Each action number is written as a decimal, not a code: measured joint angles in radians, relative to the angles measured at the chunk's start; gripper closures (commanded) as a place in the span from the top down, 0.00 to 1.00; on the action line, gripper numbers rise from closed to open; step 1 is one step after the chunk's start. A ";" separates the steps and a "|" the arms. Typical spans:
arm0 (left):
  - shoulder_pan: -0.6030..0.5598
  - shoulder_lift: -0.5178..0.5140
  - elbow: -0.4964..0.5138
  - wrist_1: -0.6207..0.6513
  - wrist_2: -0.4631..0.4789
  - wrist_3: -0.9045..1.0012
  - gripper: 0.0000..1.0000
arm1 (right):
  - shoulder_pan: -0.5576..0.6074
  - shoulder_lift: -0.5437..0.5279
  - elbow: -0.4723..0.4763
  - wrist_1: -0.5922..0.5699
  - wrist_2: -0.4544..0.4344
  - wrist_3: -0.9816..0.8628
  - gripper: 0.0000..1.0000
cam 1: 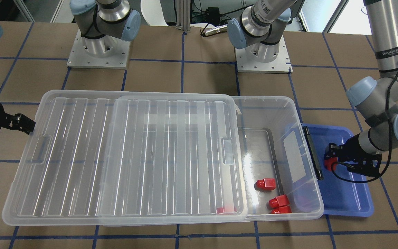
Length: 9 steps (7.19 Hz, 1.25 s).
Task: Place red block in blue tray from box
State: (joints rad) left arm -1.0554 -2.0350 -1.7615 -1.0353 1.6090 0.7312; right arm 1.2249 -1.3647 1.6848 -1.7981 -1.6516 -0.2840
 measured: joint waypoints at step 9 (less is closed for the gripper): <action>-0.191 0.323 0.189 -0.451 0.017 -0.202 1.00 | 0.108 0.001 0.001 -0.001 0.037 0.067 1.00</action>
State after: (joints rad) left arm -1.2466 -1.7117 -1.5729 -1.4862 1.6258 0.5293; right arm 1.3334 -1.3633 1.6855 -1.7989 -1.6145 -0.2168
